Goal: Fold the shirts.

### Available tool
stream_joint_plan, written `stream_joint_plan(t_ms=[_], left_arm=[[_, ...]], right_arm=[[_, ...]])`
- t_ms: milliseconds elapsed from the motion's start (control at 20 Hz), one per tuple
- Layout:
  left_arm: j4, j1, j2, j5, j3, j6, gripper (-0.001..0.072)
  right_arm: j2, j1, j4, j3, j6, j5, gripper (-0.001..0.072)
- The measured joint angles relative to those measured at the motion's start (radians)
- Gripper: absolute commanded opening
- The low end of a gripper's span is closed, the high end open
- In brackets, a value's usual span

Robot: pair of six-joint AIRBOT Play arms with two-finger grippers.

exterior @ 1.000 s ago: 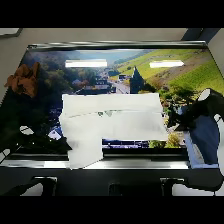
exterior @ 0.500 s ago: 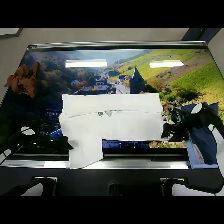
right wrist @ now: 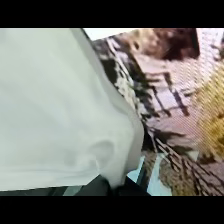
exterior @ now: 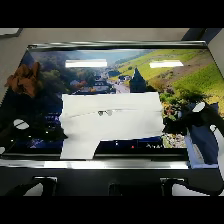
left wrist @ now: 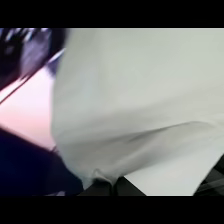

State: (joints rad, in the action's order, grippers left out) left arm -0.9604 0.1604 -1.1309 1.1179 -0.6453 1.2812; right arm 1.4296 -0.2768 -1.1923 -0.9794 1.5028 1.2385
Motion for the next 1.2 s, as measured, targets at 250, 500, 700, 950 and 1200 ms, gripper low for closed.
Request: stream_joint_plan(t_ms=[250,500,700,950,1200], left_arm=[[0.013,0.000,-0.016,-0.021,-0.244,0.034,0.0020],[0.014,0.000,-0.195,-0.125,-0.457,0.091,0.0021],[0.020,0.000,-0.382,-0.156,-0.552,0.115,0.0024],[0.074,0.000,-0.525,-0.169,-0.601,0.123,0.0275],[0.097,0.029,-0.557,-0.062,-0.662,0.121,0.0611]], right_arm=[[-0.016,0.036,0.056,-0.177,0.026,-0.112,0.0040],[0.135,0.137,0.040,-0.396,0.131,-0.303,0.0041],[0.303,0.160,0.062,-0.507,0.196,-0.327,0.0045],[0.398,0.167,0.080,-0.544,0.226,-0.308,0.0490],[0.377,0.097,0.100,-0.582,0.198,-0.259,0.0602]])
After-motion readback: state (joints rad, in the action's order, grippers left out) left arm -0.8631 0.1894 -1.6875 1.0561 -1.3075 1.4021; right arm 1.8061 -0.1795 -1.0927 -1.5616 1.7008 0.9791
